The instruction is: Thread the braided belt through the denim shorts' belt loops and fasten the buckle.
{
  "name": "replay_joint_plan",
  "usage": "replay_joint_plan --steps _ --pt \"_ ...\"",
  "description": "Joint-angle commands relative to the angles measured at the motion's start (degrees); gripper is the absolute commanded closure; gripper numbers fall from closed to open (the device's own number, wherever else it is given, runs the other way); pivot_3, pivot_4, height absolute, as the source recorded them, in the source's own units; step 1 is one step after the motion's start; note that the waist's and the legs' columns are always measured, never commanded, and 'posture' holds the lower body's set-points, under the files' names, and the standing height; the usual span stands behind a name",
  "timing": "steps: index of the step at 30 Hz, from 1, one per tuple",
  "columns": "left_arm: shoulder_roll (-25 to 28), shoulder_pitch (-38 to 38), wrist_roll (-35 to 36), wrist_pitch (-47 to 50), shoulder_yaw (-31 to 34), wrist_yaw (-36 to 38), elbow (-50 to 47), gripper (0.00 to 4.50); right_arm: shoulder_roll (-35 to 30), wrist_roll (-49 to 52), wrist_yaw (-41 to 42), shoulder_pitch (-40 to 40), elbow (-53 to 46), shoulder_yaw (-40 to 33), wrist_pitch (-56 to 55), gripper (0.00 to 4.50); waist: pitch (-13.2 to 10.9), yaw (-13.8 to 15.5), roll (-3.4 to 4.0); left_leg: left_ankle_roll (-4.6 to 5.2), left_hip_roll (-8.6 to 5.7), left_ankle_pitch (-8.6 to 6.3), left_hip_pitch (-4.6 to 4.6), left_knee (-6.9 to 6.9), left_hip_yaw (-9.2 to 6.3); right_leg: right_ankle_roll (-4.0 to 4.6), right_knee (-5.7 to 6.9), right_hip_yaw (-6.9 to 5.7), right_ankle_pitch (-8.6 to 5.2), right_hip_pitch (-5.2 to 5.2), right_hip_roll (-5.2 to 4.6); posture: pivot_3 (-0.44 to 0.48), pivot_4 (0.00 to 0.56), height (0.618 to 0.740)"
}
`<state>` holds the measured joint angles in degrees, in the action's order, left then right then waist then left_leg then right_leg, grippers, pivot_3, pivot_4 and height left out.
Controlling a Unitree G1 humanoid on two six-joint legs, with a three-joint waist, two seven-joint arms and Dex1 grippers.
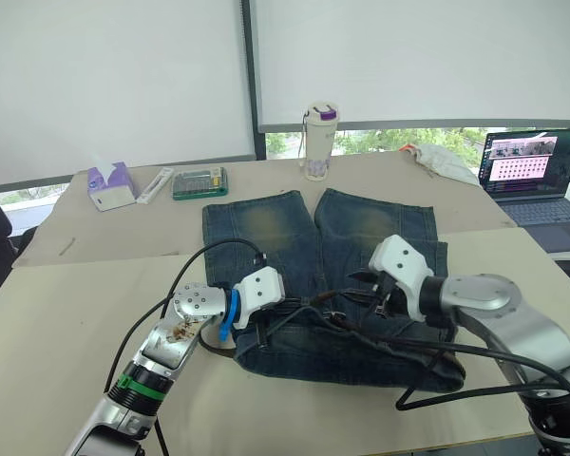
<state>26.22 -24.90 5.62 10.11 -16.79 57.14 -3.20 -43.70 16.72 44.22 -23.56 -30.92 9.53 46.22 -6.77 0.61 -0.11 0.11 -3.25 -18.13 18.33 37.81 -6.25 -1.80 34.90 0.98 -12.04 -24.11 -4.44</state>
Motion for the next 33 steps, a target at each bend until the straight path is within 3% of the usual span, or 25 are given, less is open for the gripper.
replay_joint_plan --steps 1,6,12,16,19,21,24,26,28,31,33 --pt "0.0 -1.6 0.7 -2.2 0.6 0.5 -1.2 4.50 -0.5 -3.3 1.7 -3.1 0.8 4.2 -4.5 2.55 0.0 0.1 0.00 0.01 0.00 -0.01 -0.01 0.00 0.00 0.00 0.00 0.00 0.00 0.01 0.00 0.000 0.150 0.740" --pt "0.2 -1.6 0.6 -3.1 0.7 0.7 -1.2 4.50 -1.0 -5.5 4.0 -4.8 2.7 7.9 -5.9 2.55 0.0 0.1 0.00 -0.02 -0.03 0.01 0.02 0.01 -0.03 0.00 -0.02 -0.02 0.00 0.01 -0.02 0.000 0.150 0.740" --pt "0.2 -1.8 0.5 -4.8 0.8 0.6 -1.0 4.50 -1.5 -9.3 5.7 -5.8 5.2 10.9 -8.6 4.42 0.0 0.1 0.00 -0.02 -0.02 0.01 0.02 0.01 -0.03 0.00 -0.01 -0.02 0.00 0.00 -0.01 0.000 0.150 0.740" --pt "0.0 -1.7 1.0 -4.7 1.0 0.8 -0.9 4.50 -1.0 -10.0 6.2 -5.6 5.7 10.8 -9.5 4.47 0.0 0.1 0.00 -0.02 -0.01 0.01 0.02 0.01 -0.04 0.00 -0.01 -0.02 0.00 0.00 0.00 0.000 0.150 0.740" --pt "0.0 -1.3 8.4 5.2 4.4 2.2 -2.5 4.50 -1.2 -10.6 5.8 -4.6 5.2 10.5 -9.8 4.47 0.0 0.1 0.00 0.01 -0.01 -0.01 0.02 0.01 -0.04 0.00 0.00 -0.01 0.00 -0.01 0.00 0.000 0.150 0.740" --pt "1.6 -0.7 14.3 12.0 6.9 4.3 -5.2 3.75 -1.4 -11.0 5.5 -4.0 4.6 10.1 -9.9 4.50 0.0 0.0 -0.01 0.02 -0.01 -0.01 0.02 0.01 -0.05 0.00 0.00 -0.02 0.00 -0.02 0.00 0.000 0.150 0.740" --pt "7.2 -0.6 29.3 32.7 14.1 6.4 -8.8 2.82 -2.4 -11.6 4.8 -2.5 2.5 8.9 -10.2 4.50 0.0 -0.3 -0.02 0.18 0.04 -0.10 0.02 0.01 -0.10 0.00 0.06 -0.03 0.00 -0.05 0.03 0.000 0.150 0.740" --pt "11.1 0.1 36.2 41.6 17.4 7.8 -9.4 2.14 -2.9 -12.1 4.4 -1.3 1.1 8.1 -10.4 4.50 0.0 -0.6 0.01 0.25 0.05 -0.14 -0.01 0.00 -0.17 -0.02 0.09 -0.04 -0.01 -0.06 0.06 0.000 0.150 0.740" --pt "13.3 1.0 39.0 45.8 19.0 7.4 -9.2 2.14 -3.2 -12.2 4.0 0.0 -0.6 7.1 -10.4 4.50 0.0 -0.6 0.02 0.27 0.03 -0.15 -0.05 0.00 -0.26 -0.04 0.08 -0.04 -0.03 -0.03 0.05 0.000 0.150 0.740" --pt "15.5 2.9 39.2 48.4 16.5 7.1 -11.0 3.10 -3.4 -12.1 3.5 1.8 -3.1 5.8 -10.0 4.50 0.0 -0.4 0.02 0.24 -0.01 -0.14 -0.07 0.00 -0.32 -0.05 0.05 -0.05 -0.03 0.01 0.02 0.000 0.150 0.740" --pt "16.8 5.0 33.9 45.5 11.5 6.1 -12.1 3.74 -3.6 -12.0 3.3 2.6 -4.7 4.9 -9.4 4.50 0.0 -0.5 0.02 0.21 -0.01 -0.13 -0.07 0.00 -0.41 -0.05 0.03 -0.02 -0.03 -0.01 0.02 0.000 0.150 0.740"
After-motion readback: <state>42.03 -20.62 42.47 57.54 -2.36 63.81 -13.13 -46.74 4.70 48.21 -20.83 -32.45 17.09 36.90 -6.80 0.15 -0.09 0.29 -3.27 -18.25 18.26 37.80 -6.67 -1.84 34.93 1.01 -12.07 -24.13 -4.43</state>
